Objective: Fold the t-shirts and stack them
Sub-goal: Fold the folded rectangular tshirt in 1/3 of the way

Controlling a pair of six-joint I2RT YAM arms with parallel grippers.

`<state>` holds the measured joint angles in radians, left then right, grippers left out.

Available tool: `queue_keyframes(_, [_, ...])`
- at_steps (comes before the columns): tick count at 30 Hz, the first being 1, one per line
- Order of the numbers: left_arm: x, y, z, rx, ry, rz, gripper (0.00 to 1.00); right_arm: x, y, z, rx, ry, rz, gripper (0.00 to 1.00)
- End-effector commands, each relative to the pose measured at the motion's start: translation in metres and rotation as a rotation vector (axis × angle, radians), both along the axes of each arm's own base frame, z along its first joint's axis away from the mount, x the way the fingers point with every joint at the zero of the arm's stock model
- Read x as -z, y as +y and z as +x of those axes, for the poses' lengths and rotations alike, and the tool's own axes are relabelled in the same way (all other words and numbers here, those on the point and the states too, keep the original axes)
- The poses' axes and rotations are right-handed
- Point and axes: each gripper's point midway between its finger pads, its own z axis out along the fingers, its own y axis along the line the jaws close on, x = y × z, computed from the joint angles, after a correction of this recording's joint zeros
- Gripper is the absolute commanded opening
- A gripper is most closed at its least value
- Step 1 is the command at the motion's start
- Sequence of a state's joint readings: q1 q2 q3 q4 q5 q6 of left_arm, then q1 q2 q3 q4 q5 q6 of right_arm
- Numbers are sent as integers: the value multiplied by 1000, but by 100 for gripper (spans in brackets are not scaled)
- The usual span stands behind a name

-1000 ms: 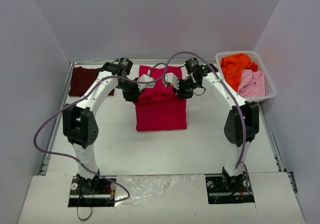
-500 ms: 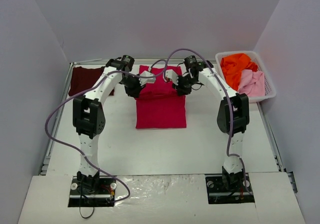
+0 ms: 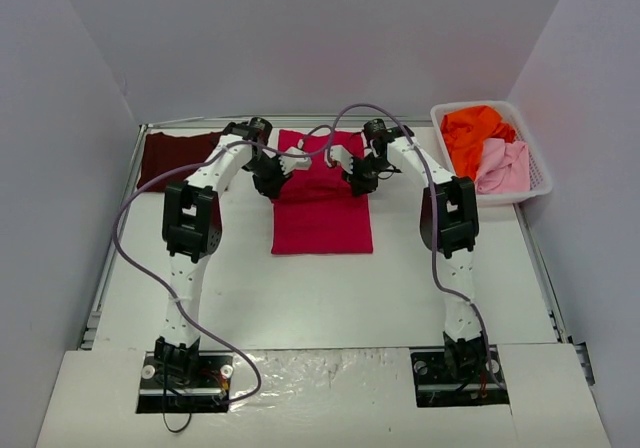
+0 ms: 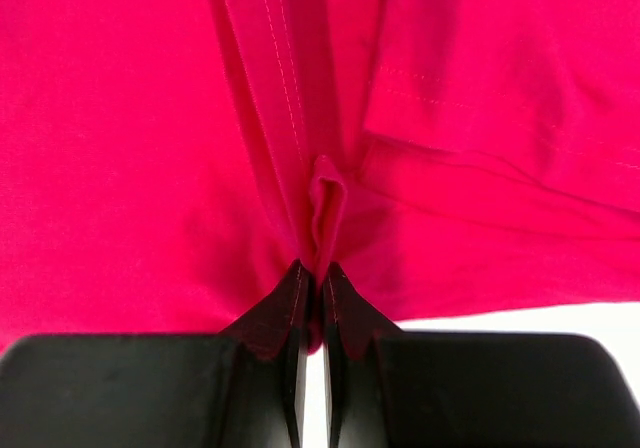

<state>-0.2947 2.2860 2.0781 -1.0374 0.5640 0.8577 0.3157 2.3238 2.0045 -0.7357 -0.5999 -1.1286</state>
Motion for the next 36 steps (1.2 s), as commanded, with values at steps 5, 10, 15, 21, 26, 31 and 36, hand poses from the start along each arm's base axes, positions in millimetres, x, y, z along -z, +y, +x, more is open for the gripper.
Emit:
queue_keyframes(5, [-10, -6, 24, 41, -87, -7, 9, 20, -20, 10, 59, 39, -60, 0])
queue_keyframes(10, [-20, -10, 42, 14, -130, -19, 43, 23, -24, 21, 102, 18, -61, 35])
queue_keyframes(15, [-49, -11, 58, -48, -197, -61, 49, -14, -23, 44, 178, -81, -13, 54])
queue_keyframes(21, [-105, -1, 57, -126, -295, -88, 53, -78, -22, 52, 253, -196, 52, 74])
queue_keyframes(26, [-163, 42, 46, -316, -398, -178, 54, -151, -30, 51, 356, -341, 142, 84])
queue_keyframes(31, [-205, 100, 4, -544, -448, -267, 57, -232, -32, 35, 513, -399, 325, 100])
queue_keyframes(36, [-176, 141, -44, -647, -414, -229, 58, -308, -14, -7, 574, -327, 567, 100])
